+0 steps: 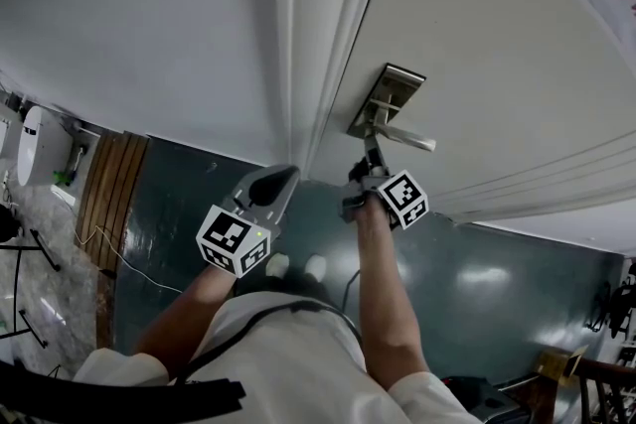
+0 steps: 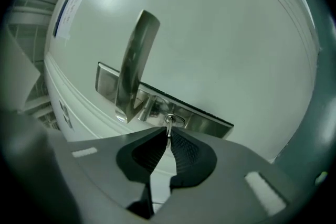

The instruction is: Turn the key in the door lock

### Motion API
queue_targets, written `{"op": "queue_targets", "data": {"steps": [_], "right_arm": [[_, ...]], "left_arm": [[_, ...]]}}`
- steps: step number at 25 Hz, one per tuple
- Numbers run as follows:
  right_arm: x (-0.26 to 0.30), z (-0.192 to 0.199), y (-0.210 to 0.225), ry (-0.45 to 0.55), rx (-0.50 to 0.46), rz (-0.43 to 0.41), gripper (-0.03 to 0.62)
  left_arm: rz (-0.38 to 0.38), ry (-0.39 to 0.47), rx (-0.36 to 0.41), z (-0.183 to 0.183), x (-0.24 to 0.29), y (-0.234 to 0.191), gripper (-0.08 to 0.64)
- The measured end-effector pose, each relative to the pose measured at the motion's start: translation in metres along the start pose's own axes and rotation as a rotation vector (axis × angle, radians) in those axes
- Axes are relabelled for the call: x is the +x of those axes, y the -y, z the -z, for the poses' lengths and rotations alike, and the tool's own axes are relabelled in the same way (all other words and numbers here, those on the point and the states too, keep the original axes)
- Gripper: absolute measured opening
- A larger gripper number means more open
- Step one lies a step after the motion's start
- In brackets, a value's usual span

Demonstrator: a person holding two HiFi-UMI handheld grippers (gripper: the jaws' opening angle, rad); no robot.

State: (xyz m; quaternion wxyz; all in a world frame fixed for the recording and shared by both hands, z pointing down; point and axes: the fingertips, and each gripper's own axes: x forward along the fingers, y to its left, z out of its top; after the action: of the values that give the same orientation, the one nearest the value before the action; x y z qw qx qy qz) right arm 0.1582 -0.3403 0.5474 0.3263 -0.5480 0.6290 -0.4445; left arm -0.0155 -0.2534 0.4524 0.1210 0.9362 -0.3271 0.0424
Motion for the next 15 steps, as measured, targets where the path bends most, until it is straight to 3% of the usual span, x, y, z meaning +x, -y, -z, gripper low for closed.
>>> {"op": "queue_targets", "data": {"steps": [8, 15], "right_arm": [[0.000, 0.001, -0.004, -0.023, -0.209, 0.114, 0.032], [0.002, 0.004, -0.004, -0.066, -0.511, 0.260, 0.038]], "left_arm": [[0.005, 0.005, -0.002, 0.000, -0.009, -0.005, 0.005], [0.018, 0.006, -0.002, 0.002, -0.015, -0.006, 0.005]]}}
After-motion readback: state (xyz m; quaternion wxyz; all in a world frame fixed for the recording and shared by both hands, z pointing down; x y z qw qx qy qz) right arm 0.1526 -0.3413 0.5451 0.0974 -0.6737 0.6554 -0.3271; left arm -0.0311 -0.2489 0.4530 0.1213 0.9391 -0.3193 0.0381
